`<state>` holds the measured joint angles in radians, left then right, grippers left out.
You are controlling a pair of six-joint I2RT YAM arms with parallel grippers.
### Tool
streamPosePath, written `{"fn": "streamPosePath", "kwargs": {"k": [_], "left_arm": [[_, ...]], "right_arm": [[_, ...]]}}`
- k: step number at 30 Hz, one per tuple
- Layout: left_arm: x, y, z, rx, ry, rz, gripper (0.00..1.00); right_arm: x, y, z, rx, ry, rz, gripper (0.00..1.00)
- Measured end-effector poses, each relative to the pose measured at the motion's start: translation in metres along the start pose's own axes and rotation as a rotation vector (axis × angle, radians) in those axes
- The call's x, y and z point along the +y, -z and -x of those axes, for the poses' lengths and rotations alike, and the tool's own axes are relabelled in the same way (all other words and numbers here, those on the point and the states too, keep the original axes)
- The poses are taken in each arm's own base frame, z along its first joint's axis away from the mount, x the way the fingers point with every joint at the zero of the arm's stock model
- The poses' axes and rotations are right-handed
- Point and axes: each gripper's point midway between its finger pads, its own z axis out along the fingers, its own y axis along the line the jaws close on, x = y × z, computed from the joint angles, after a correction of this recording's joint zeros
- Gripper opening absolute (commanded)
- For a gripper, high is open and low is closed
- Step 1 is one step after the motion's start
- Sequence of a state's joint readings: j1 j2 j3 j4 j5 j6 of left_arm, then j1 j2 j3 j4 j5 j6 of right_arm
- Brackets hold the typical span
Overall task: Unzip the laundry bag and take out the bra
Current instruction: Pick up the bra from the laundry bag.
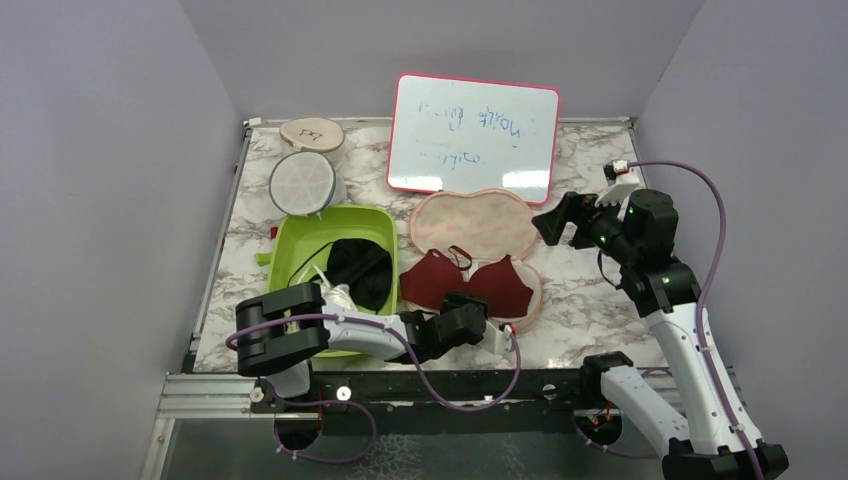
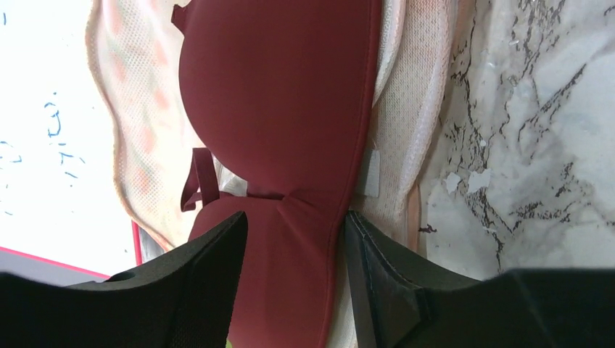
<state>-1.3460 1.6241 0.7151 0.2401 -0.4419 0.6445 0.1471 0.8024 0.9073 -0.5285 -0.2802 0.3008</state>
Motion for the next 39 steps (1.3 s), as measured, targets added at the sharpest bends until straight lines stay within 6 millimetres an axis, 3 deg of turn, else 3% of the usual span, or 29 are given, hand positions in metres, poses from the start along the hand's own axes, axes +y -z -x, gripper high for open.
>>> {"fn": "streamPosePath", "kwargs": {"k": [8, 9, 14, 22, 30, 34, 39], "left_arm": [[-0.004, -0.013, -0.001, 0.028, -0.011, 0.001, 0.49], [-0.005, -0.015, -0.002, 0.034, -0.013, 0.0, 0.46], [-0.003, -0.02, -0.002, 0.05, -0.018, 0.014, 0.1], [0.019, -0.014, 0.008, 0.042, 0.022, 0.081, 0.03], [0.078, 0.022, 0.036, -0.063, 0.197, 0.218, 0.0], [0.115, 0.032, 0.032, -0.05, 0.321, 0.287, 0.0], [0.181, 0.053, 0.016, -0.053, 0.521, 0.395, 0.0]], "right_arm": [[0.0, 0.0, -0.001, 0.003, -0.001, 0.0, 0.93], [-0.001, 0.0, -0.002, 0.004, -0.001, -0.001, 0.93], [-0.001, -0.001, -0.003, 0.007, -0.002, -0.001, 0.93], [-0.001, -0.001, -0.003, 0.007, -0.002, -0.002, 0.93], [-0.002, -0.001, -0.003, 0.006, -0.004, -0.009, 0.93], [-0.005, -0.001, -0.001, -0.001, -0.013, -0.03, 0.93], [-0.005, 0.001, 0.004, -0.017, -0.016, -0.035, 0.93]]}}
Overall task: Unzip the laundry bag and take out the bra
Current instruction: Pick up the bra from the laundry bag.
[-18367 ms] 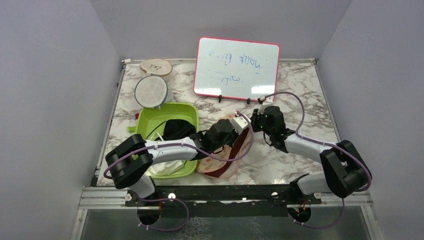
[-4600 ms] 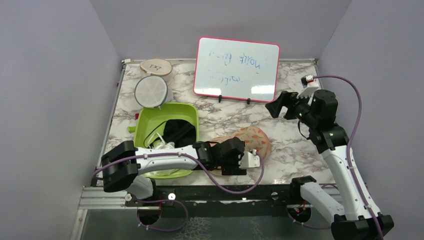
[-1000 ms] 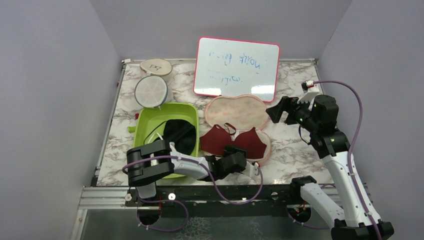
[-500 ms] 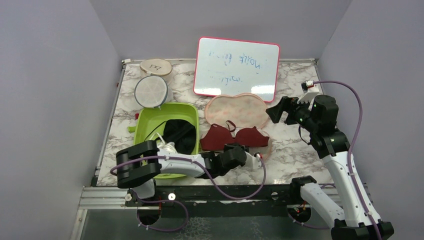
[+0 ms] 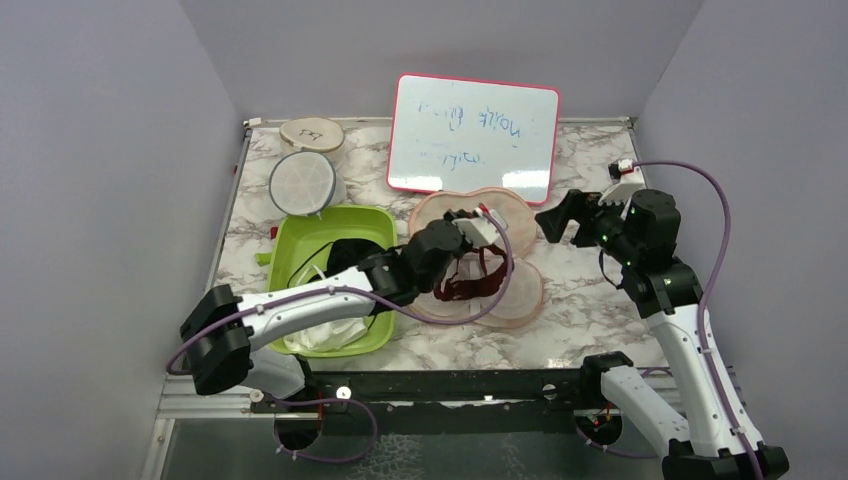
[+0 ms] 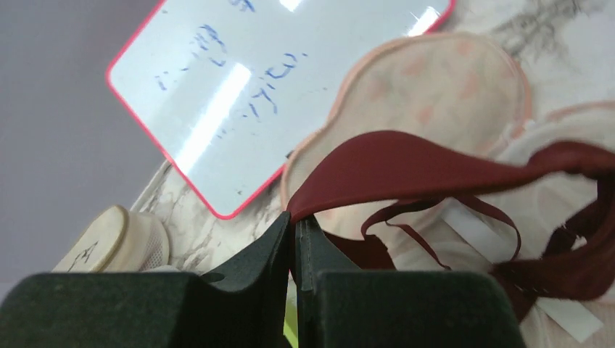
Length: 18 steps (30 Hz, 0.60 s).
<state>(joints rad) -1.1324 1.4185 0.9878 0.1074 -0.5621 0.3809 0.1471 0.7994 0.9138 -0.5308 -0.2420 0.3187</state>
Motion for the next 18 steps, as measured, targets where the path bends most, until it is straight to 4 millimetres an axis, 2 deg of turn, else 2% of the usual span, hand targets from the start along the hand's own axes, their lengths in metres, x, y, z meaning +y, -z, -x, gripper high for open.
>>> {"fn": "streamPosePath", "kwargs": {"k": [4, 9, 14, 18], "left_arm": [[0.054, 0.013, 0.025, -0.051, 0.142, 0.073, 0.0], [0.105, 0.033, 0.05, -0.093, 0.249, 0.15, 0.0], [0.144, 0.058, 0.045, -0.07, 0.294, 0.245, 0.0], [0.185, 0.097, 0.036, -0.058, 0.315, 0.379, 0.0]], "right_arm": [[0.0, 0.001, 0.002, -0.007, -0.001, -0.001, 0.93], [0.0, 0.0, 0.001, -0.003, -0.007, -0.001, 0.93], [-0.001, -0.003, 0.0, 0.005, -0.012, -0.003, 0.93], [-0.002, -0.008, -0.002, 0.017, -0.015, -0.005, 0.93]]}}
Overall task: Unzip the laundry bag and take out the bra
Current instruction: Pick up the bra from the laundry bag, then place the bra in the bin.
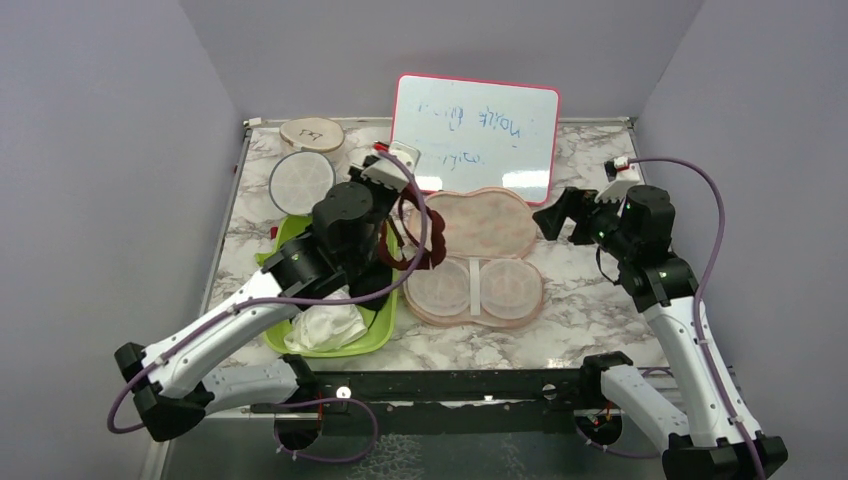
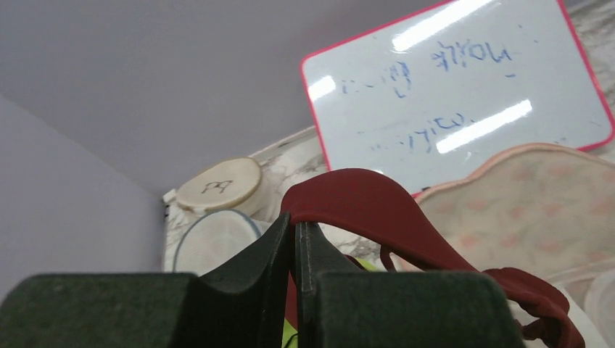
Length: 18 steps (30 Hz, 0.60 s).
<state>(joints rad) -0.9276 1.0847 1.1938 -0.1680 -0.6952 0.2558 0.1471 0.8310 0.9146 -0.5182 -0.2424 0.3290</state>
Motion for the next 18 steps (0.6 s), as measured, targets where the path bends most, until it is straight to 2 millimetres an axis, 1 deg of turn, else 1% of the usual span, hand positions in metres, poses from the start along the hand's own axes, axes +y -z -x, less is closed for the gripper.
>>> {"fn": "streamPosePath", "kwargs": {"k": [3, 6, 9, 12, 15, 17, 18], "left_arm": [[0.034, 0.018, 0.008, -0.015, -0.001, 0.085, 0.0], [0.07, 0.041, 0.012, -0.019, -0.014, 0.18, 0.0], [0.103, 0.064, 0.008, 0.003, -0.043, 0.277, 0.0], [0.132, 0.086, -0.002, 0.042, -0.075, 0.371, 0.0], [0.148, 0.104, -0.017, 0.081, -0.077, 0.429, 0.0], [0.15, 0.109, -0.024, 0.093, -0.059, 0.436, 0.0], [0.148, 0.107, -0.027, 0.1, -0.048, 0.435, 0.0]], "right_arm": [[0.001, -0.002, 0.0, 0.001, -0.001, 0.006, 0.93], [0.0, -0.006, -0.002, 0.006, -0.006, 0.012, 0.93], [-0.001, -0.009, -0.006, 0.017, -0.01, 0.013, 0.93], [-0.001, -0.011, -0.01, 0.025, -0.012, 0.016, 0.93], [-0.001, -0.014, -0.013, 0.036, -0.016, 0.026, 0.93], [0.0, -0.017, -0.016, 0.046, -0.024, 0.033, 0.93], [0.0, -0.018, -0.017, 0.052, -0.026, 0.037, 0.93]]}}
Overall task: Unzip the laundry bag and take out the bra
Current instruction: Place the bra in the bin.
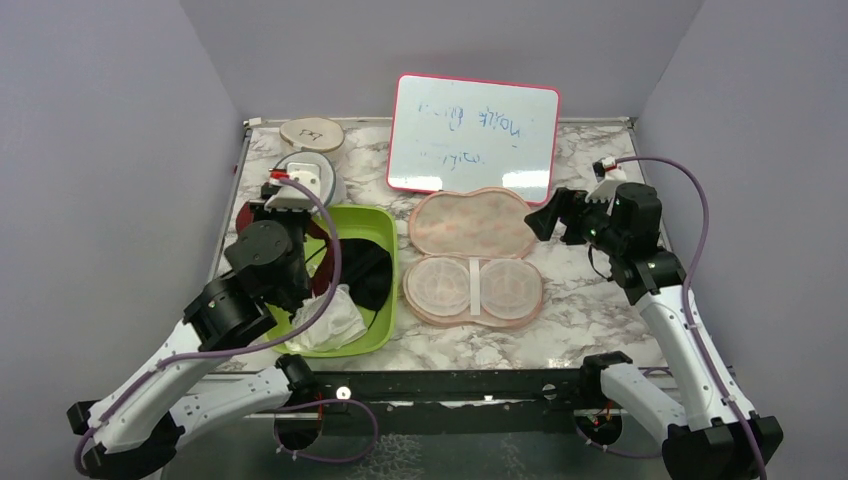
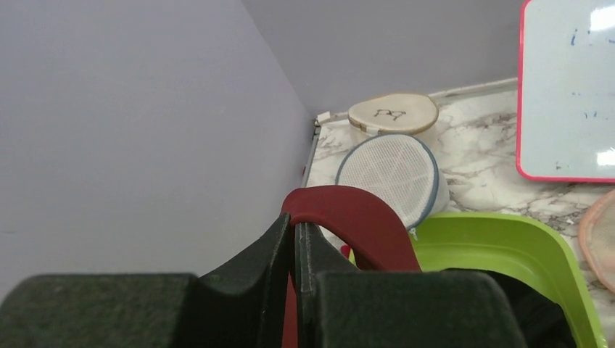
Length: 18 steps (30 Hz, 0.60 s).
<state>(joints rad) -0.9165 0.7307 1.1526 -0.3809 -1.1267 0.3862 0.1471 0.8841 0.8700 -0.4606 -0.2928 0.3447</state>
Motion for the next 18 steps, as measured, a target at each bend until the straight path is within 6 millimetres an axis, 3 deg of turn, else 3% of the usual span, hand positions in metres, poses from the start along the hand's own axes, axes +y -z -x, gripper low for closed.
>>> {"fn": "streamPosePath", "kwargs": {"k": [2, 6, 8, 11, 12, 13, 14, 18], "left_arm": [[-0.013, -0.003, -0.008, 0.025, -0.01, -0.009, 0.0], [-0.073, -0.021, -0.049, 0.149, -0.122, -0.039, 0.0], [-0.105, -0.031, -0.086, 0.244, -0.2, -0.059, 0.0], [-0.137, -0.039, -0.163, 0.444, -0.284, -0.12, 0.0], [-0.137, -0.039, -0.163, 0.444, -0.284, -0.12, 0.0], [-0.132, -0.042, -0.193, 0.53, -0.316, -0.098, 0.0], [-0.129, -0.041, -0.203, 0.565, -0.302, -0.093, 0.0], [-0.129, -0.044, -0.216, 0.63, -0.212, -0.086, 0.0]], "right_arm": [[0.001, -0.002, -0.002, 0.01, -0.005, 0.008, 0.93], [0.001, -0.002, -0.002, 0.013, -0.006, 0.012, 0.93], [0.002, -0.002, -0.002, 0.012, -0.006, 0.013, 0.93], [0.003, 0.0, -0.001, 0.007, -0.01, 0.016, 0.93], [0.003, 0.001, -0.001, 0.004, -0.009, 0.017, 0.93], [0.004, 0.002, 0.0, 0.0, -0.008, 0.018, 0.93], [0.004, 0.003, 0.0, -0.002, -0.007, 0.018, 0.93], [0.005, 0.003, 0.0, -0.005, -0.006, 0.019, 0.93]]}}
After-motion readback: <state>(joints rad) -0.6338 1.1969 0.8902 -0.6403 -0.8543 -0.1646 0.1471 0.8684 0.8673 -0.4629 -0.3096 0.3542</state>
